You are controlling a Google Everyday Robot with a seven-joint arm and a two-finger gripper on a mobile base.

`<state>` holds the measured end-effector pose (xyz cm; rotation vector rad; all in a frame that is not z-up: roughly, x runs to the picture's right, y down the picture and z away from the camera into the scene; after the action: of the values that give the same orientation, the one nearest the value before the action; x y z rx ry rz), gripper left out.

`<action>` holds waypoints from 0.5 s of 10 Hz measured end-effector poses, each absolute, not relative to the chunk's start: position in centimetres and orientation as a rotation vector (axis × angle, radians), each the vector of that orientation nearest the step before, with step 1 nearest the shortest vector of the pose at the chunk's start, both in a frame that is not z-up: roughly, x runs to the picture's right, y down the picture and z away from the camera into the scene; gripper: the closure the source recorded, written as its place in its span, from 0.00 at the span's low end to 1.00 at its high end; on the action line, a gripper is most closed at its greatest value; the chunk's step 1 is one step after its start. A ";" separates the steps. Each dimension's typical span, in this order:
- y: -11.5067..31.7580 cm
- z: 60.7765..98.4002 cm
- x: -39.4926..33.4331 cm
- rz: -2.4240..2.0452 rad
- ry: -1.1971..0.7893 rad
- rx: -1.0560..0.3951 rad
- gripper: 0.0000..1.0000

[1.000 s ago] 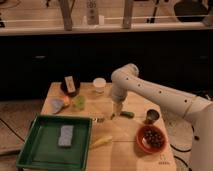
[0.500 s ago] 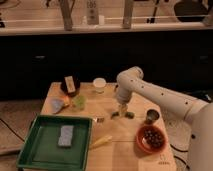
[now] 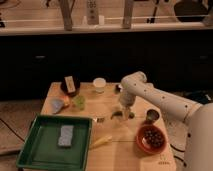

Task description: Place pepper in plastic cup

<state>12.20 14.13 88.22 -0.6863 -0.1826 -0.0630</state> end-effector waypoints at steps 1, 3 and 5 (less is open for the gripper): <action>14.4 88.6 12.5 -0.057 -0.175 -0.692 0.26; 14.9 89.3 12.5 -0.055 -0.162 -0.704 0.42; 15.2 89.5 12.9 -0.053 -0.149 -0.714 0.63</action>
<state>12.89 15.23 89.53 -0.7144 -0.1493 -0.0528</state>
